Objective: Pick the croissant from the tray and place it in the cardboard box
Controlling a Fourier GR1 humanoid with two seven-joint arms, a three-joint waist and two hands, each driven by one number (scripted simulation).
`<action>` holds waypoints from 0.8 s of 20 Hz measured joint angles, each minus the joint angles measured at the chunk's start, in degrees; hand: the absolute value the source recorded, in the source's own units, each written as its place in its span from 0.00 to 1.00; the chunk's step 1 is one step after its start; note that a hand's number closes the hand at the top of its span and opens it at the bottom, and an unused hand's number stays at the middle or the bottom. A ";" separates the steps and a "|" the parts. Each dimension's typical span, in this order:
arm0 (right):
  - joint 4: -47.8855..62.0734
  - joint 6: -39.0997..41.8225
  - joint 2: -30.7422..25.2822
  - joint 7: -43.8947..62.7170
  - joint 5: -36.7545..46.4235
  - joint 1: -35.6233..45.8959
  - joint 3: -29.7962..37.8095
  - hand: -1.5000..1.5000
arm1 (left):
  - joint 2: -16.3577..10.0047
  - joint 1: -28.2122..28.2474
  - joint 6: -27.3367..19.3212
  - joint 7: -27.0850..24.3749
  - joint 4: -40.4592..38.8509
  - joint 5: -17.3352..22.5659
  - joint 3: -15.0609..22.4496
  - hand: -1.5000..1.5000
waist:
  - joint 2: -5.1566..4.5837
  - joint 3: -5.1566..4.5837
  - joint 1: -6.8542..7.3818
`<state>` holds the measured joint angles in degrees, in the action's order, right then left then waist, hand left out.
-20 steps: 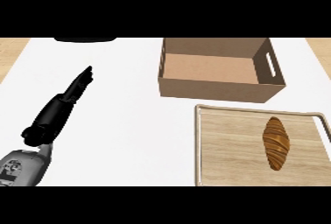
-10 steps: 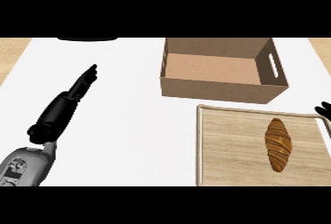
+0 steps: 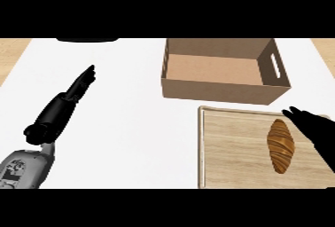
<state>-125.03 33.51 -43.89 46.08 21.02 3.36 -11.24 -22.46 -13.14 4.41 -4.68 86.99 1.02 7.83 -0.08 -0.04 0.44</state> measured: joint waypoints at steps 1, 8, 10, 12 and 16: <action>0.53 -0.06 1.08 0.35 1.85 0.31 -1.28 0.00 | 0.40 0.13 0.07 -0.02 -0.05 -0.22 -0.15 0.50 | 0.02 0.00 -0.05; 5.23 1.23 5.36 -1.44 9.15 2.85 -1.44 0.00 | 2.04 0.71 1.45 0.22 0.54 -2.54 -1.65 0.50 | 0.06 0.04 -0.30; 6.68 0.97 6.84 -2.20 11.87 2.83 -2.30 0.00 | 2.43 1.59 1.97 0.47 1.76 -3.07 -1.82 0.50 | 0.07 0.03 -0.28; 7.29 0.83 7.78 -2.85 14.31 1.91 -3.08 0.00 | 2.86 0.43 2.50 0.08 0.21 -3.32 -2.72 0.50 | 0.07 0.03 -0.42; 10.35 1.48 9.43 -4.25 17.89 2.28 -3.33 0.00 | 3.60 1.15 3.26 1.19 2.08 -3.72 -3.67 0.50 | 0.09 0.03 -0.36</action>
<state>-114.67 34.99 -34.46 41.83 38.91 5.64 -14.56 -18.86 -11.99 7.67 -3.49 89.07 -2.70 4.16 0.01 -0.01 0.08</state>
